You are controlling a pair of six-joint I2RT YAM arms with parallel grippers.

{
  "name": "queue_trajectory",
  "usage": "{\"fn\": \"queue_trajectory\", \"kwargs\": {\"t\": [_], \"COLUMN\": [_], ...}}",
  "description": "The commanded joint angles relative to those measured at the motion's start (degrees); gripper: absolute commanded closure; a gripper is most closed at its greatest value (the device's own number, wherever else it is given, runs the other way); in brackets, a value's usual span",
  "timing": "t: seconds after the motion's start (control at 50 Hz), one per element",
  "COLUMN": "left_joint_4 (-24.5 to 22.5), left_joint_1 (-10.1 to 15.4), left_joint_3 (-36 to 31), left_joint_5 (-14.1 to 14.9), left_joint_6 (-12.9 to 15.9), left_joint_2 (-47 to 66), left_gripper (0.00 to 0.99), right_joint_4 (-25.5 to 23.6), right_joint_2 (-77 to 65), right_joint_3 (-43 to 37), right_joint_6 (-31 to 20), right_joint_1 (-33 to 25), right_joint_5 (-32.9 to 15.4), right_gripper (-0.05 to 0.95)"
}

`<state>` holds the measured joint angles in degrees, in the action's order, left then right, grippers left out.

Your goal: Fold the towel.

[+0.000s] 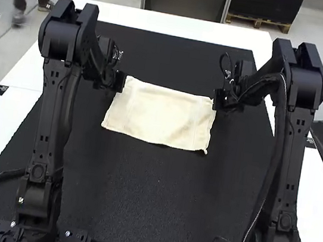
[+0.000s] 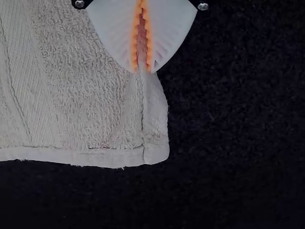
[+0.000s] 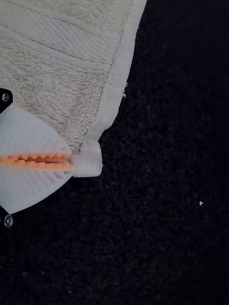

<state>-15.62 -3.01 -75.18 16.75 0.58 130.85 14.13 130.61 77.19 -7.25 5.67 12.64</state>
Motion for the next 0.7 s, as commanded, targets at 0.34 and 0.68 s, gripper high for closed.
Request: {"fn": "queue_trajectory", "kwargs": {"t": [0.34,0.68], "left_joint_4": [-1.26,-2.84], "left_joint_1": [-1.04,-1.48], "left_joint_3": [4.86,9.26], "left_joint_5": [5.13,6.54], "left_joint_6": [0.12,0.21], "left_joint_2": [-6.66,-11.32], "left_gripper": [0.979,0.979], "right_joint_4": [-0.77,-0.6], "right_joint_2": [-6.07,-9.76], "right_joint_3": [-3.45,-3.62], "right_joint_6": [3.29,3.64], "right_joint_1": [-0.4,-0.66], "right_joint_5": [5.64,5.72], "right_gripper": [0.92,0.92]}}
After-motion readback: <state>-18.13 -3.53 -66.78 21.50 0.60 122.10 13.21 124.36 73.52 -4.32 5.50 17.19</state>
